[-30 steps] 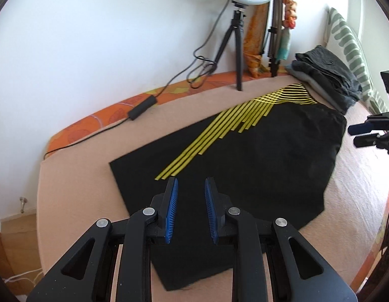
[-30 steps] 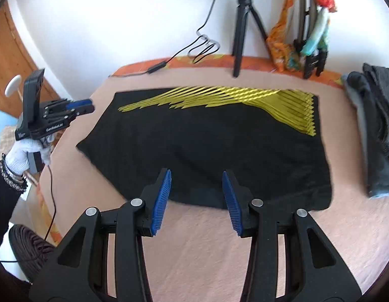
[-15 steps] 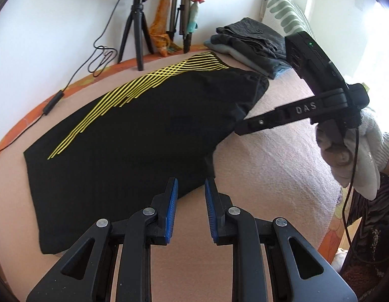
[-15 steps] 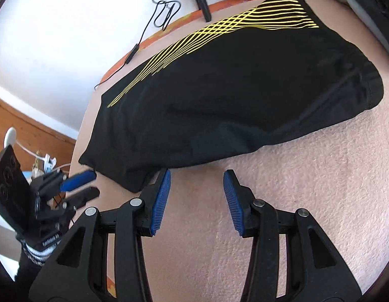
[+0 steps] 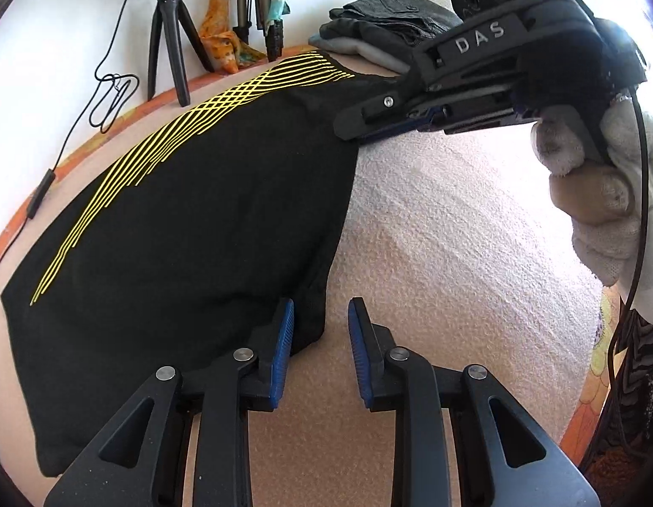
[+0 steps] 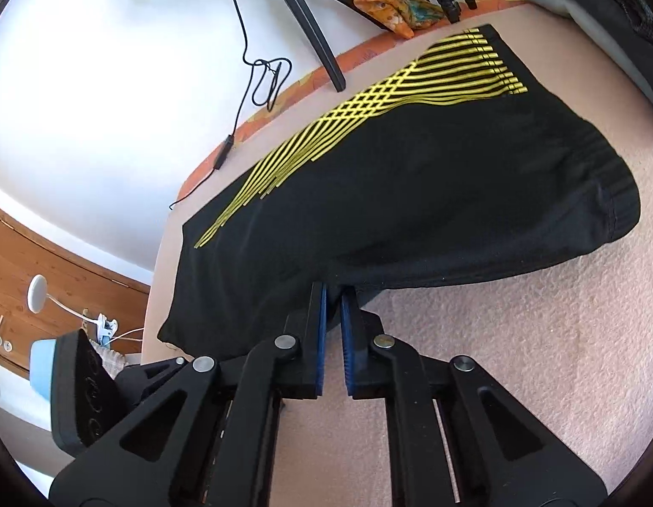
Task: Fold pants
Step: 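Grasp the shorts' corner with the left gripper while the right gripper holds its edge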
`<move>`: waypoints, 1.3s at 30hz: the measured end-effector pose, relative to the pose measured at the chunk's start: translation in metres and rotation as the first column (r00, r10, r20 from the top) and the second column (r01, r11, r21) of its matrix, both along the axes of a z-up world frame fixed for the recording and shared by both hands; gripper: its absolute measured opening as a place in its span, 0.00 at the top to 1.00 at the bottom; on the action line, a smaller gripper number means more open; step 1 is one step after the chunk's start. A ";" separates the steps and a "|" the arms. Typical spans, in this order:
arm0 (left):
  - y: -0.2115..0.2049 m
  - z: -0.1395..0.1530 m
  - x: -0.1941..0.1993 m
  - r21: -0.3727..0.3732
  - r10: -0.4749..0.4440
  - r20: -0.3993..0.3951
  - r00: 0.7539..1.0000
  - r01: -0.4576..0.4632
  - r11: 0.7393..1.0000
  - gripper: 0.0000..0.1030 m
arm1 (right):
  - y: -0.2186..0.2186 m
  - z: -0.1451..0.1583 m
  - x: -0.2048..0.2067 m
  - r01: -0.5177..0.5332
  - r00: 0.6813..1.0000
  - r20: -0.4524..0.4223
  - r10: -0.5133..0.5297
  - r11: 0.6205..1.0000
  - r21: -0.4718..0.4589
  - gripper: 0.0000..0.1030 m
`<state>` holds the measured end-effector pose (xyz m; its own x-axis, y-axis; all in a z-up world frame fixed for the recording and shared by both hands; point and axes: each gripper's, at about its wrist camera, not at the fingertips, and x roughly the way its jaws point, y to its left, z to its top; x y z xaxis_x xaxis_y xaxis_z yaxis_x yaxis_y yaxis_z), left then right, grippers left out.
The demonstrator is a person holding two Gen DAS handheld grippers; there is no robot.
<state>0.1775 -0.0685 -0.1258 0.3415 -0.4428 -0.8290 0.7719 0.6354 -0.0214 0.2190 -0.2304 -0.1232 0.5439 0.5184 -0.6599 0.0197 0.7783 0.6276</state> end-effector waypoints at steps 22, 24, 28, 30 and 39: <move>0.108 0.039 -0.004 -0.299 0.363 -0.246 0.899 -0.427 0.854 0.76 | -0.093 -0.029 -0.020 0.251 0.962 -0.120 -0.245 0.967 0.035 0.56; 0.130 0.040 -0.009 -0.337 0.415 -0.302 0.858 -0.503 0.796 0.66 | -0.103 -0.033 -0.013 0.279 0.955 -0.121 -0.271 0.959 0.057 0.56; 0.167 0.033 -0.016 -0.356 0.490 -0.365 0.791 -0.605 0.712 0.54 | -0.107 -0.032 -0.002 0.273 0.957 -0.114 -0.265 0.960 0.061 0.67; 0.186 0.024 -0.016 -0.371 0.516 -0.427 0.743 -0.664 0.649 0.54 | -0.105 -0.027 0.000 0.265 0.961 -0.093 -0.262 0.964 0.018 0.88; 0.244 -0.008 0.000 -0.336 0.606 -0.625 0.492 -0.870 0.361 0.54 | -0.084 -0.012 0.002 0.186 0.977 -0.046 -0.209 0.934 -0.306 0.88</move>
<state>0.1780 0.1754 -0.1333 0.5354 -0.5402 -0.6493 -0.1736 0.6820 -0.7105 0.2208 -0.3144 -0.1352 0.5571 0.1790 -0.8110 0.2309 0.9046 0.3582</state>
